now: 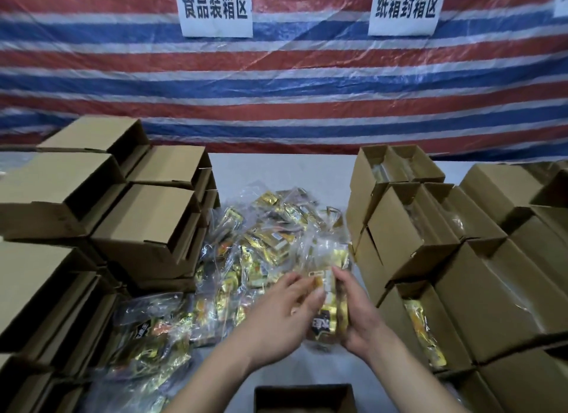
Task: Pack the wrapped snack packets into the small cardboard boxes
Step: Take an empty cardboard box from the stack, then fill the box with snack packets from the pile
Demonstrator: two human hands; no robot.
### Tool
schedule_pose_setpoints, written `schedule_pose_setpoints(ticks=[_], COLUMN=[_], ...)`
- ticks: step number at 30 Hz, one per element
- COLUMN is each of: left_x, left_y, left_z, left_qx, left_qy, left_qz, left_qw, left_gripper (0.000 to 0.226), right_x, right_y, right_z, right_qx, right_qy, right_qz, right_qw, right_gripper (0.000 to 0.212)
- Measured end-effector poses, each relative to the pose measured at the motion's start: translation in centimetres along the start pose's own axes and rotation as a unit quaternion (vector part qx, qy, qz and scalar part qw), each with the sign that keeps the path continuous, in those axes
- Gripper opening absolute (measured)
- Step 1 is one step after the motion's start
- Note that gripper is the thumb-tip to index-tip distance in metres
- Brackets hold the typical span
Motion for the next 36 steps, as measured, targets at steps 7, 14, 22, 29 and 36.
schedule_pose_setpoints(ticks=[7,14,22,29,36], left_x=[-0.9,-4.7,-6.4,-6.0,-5.5], left_y=[-13.9,-26.7,-29.4,-28.1,-23.8], left_z=[0.5,6.4,9.1,9.2,8.9], left_qx=[0.075,0.367,0.400,0.320,0.185], left_qy=[0.026,-0.159,-0.156,-0.109,-0.069], left_qz=[-0.149,-0.189,-0.162,-0.165,-0.160], left_qw=[0.986,0.897,0.889,0.926,0.967], left_gripper=[0.047,0.071,0.062,0.070,0.067], right_x=[-1.9,-3.3,-3.8,-2.1,-1.8], right_y=[1.2,4.4,11.2,17.2,17.3], right_z=[-2.9,0.3,-1.2,-4.5,-4.4], right_qx=[-0.308,-0.575,-0.697,-0.767,-0.728], right_qy=[-0.123,-0.366,-0.439,-0.366,-0.314], right_qz=[-0.014,0.046,0.132,0.153,0.130], right_qw=[0.943,0.730,0.551,0.505,0.595], right_gripper=[0.055,0.019,0.031,0.062,0.059])
Point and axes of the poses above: each hand's wrist, its own x-axis towards the middle knuckle, its own z-axis out of the palm, y = z × x, the point moved 3 cm from there along x, towards the middle knuckle, and after that the axes turned 12 degrees about -z, right-handed, at the moved point
